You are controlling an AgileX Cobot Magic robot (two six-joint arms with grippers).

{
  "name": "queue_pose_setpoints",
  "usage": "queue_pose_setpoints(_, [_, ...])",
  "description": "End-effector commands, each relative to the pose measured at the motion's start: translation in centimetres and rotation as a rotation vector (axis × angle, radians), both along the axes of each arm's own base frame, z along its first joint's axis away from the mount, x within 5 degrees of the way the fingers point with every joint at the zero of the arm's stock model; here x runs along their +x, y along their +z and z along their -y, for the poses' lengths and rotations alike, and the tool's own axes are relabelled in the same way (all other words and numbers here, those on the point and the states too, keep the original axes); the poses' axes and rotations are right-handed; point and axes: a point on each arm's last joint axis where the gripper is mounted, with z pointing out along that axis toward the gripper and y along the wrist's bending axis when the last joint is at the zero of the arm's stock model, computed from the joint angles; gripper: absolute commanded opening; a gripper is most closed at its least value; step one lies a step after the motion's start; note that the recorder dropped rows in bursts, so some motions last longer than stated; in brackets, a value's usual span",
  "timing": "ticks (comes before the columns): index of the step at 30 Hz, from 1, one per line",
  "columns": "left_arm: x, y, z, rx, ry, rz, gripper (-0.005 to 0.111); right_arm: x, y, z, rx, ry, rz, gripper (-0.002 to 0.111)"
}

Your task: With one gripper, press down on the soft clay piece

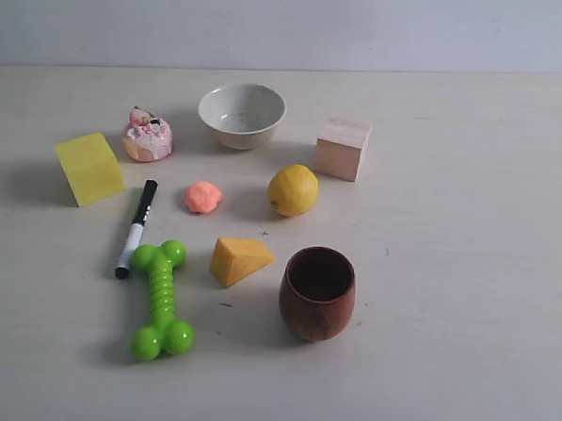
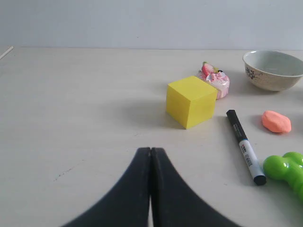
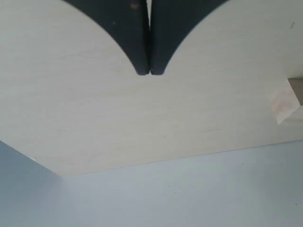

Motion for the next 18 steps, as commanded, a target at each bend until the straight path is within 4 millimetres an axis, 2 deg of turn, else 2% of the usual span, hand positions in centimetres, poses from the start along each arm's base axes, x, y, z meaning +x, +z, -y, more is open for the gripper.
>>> queue_pose_setpoints(1, [0.0, 0.2, 0.0, -0.004, -0.005, 0.015, 0.000, 0.0, -0.1, 0.0, -0.003, -0.005, 0.008, 0.000])
queue_pose_setpoints(10, [0.0, 0.2, 0.0, -0.004, -0.005, 0.015, 0.000, 0.0, 0.0, 0.0, -0.007, -0.005, 0.020, 0.000])
queue_pose_setpoints(14, [0.0, 0.2, 0.0, -0.004, -0.005, 0.015, 0.000, 0.0, 0.1, 0.2, -0.061, -0.009, 0.013, 0.000])
queue_pose_setpoints(18, [0.0, 0.2, 0.0, -0.004, -0.005, 0.015, 0.000, 0.2, 1.3, 0.2, -0.084, -0.011, 0.146, 0.000])
